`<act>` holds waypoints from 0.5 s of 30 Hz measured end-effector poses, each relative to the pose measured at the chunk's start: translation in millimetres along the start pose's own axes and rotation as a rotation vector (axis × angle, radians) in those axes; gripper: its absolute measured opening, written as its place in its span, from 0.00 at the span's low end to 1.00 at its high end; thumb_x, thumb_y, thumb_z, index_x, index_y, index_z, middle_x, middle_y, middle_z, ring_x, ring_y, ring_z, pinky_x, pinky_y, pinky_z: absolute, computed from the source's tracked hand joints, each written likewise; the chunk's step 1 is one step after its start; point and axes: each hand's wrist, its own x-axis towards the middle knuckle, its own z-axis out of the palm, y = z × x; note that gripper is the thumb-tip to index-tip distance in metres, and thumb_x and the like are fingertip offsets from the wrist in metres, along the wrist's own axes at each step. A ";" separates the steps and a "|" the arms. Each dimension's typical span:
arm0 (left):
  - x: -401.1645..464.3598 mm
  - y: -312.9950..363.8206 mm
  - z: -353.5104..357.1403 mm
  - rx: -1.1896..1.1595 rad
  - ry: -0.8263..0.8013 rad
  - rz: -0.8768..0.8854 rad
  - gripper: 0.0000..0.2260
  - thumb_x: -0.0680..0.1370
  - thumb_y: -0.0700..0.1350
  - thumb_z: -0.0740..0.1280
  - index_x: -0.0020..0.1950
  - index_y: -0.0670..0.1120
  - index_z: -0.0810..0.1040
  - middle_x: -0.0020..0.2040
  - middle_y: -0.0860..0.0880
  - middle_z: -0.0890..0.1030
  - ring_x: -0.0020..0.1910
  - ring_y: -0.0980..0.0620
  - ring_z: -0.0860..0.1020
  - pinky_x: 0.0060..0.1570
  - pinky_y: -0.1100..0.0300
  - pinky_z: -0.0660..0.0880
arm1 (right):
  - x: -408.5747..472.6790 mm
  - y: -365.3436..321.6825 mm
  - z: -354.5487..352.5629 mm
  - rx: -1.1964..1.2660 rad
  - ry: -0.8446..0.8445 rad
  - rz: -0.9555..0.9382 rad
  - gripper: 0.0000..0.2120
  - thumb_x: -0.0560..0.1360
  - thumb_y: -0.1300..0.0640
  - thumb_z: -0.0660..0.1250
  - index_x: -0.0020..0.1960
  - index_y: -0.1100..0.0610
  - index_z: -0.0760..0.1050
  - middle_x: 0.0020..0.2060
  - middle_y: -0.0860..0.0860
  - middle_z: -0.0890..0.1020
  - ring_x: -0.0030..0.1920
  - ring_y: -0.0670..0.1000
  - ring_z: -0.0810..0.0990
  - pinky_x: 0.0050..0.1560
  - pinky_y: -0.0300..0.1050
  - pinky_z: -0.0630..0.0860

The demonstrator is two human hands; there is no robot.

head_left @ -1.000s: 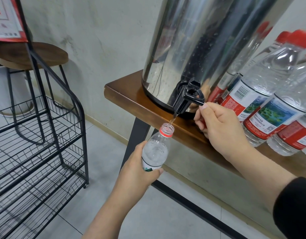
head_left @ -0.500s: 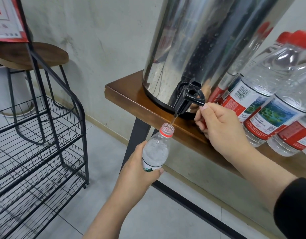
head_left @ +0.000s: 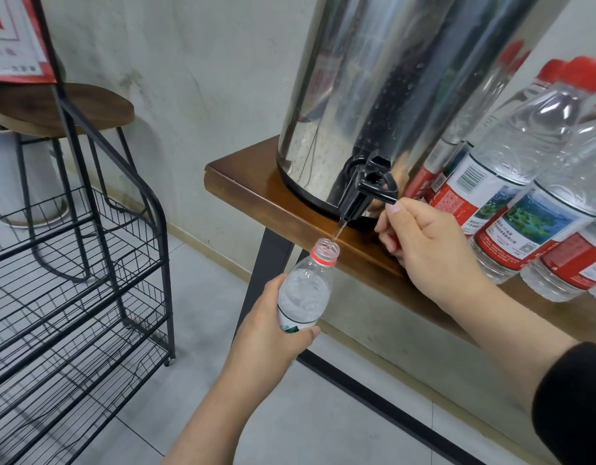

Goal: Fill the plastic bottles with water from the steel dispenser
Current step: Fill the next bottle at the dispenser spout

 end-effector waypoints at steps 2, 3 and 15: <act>-0.5 -0.4 0.1 -0.003 -0.002 -0.002 0.34 0.71 0.48 0.80 0.69 0.68 0.66 0.61 0.67 0.77 0.63 0.63 0.76 0.55 0.70 0.74 | -0.7 -1.3 0.0 0.009 -0.006 -0.009 0.17 0.86 0.52 0.54 0.43 0.51 0.76 0.31 0.53 0.77 0.29 0.46 0.71 0.36 0.44 0.68; -0.5 -0.6 0.3 -0.003 -0.004 -0.003 0.34 0.71 0.48 0.80 0.69 0.68 0.66 0.61 0.67 0.77 0.63 0.62 0.76 0.56 0.69 0.75 | -1.4 -2.4 -0.3 0.003 -0.011 -0.016 0.15 0.86 0.52 0.54 0.45 0.51 0.76 0.32 0.53 0.77 0.29 0.46 0.71 0.36 0.43 0.69; -1.7 0.0 0.1 -0.018 -0.003 -0.009 0.33 0.71 0.46 0.80 0.69 0.66 0.67 0.60 0.66 0.78 0.62 0.63 0.77 0.53 0.72 0.74 | 0.4 -37.1 -29.3 0.082 0.098 -0.219 0.10 0.85 0.53 0.56 0.58 0.44 0.75 0.37 0.49 0.77 0.34 0.44 0.73 0.38 0.42 0.68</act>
